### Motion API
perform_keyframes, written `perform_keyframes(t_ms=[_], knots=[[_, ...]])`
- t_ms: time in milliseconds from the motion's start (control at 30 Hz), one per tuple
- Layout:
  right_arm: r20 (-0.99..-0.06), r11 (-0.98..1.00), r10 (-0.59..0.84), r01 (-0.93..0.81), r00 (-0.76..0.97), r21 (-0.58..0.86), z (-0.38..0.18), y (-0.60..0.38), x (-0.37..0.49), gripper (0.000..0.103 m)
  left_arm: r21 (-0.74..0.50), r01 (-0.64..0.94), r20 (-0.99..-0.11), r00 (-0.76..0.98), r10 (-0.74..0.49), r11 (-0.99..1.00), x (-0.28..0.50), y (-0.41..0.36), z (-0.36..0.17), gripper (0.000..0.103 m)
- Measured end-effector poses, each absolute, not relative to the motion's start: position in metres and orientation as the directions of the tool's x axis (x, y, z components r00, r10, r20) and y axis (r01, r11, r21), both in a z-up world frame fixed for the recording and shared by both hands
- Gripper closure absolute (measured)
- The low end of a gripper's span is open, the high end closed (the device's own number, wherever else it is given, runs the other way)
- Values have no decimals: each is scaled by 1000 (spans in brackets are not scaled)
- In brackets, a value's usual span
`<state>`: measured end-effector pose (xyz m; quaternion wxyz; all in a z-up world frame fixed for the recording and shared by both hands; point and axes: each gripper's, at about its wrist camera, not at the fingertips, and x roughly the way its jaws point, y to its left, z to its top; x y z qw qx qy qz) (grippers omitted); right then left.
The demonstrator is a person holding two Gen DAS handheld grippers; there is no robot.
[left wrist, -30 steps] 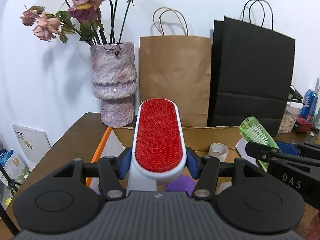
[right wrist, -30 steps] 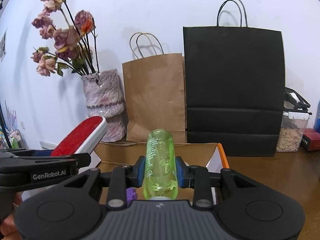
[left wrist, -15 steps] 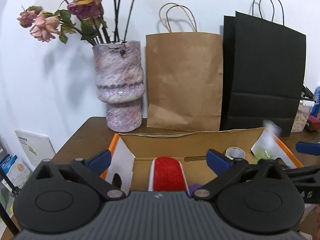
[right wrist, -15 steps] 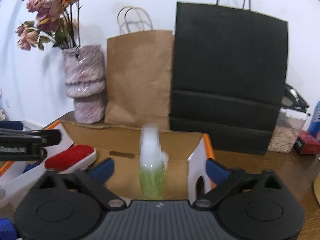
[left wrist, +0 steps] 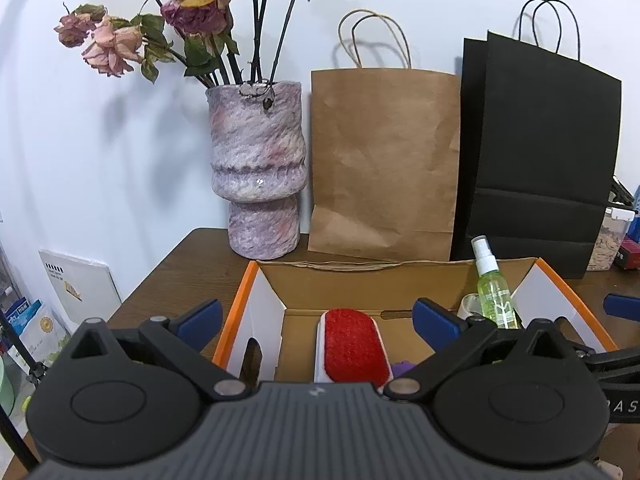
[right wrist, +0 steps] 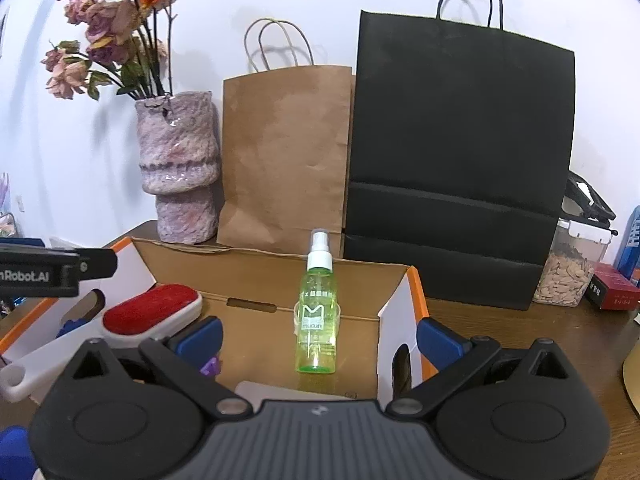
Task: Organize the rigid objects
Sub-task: 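Release the spray bottle and lint brush into the box with both grippers, then grasp the white lotion bottle with the right gripper while the left tool approaches the blue-lidded jar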
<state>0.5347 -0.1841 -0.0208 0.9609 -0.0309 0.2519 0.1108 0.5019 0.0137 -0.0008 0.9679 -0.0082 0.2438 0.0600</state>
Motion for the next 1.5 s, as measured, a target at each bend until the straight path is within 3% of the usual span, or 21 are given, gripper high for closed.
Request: perform_keyframes(t_ms=[933,1500], knots=[[-432,969,224,-248,874,2,-4,-194,420,0,-40,-114,-444,892,85,993,399,19,11,0],[-516,970,182,-238,837,-43,-31,-203,353,0,-14,-116,-502,860,94,993,343,27,-14,0]])
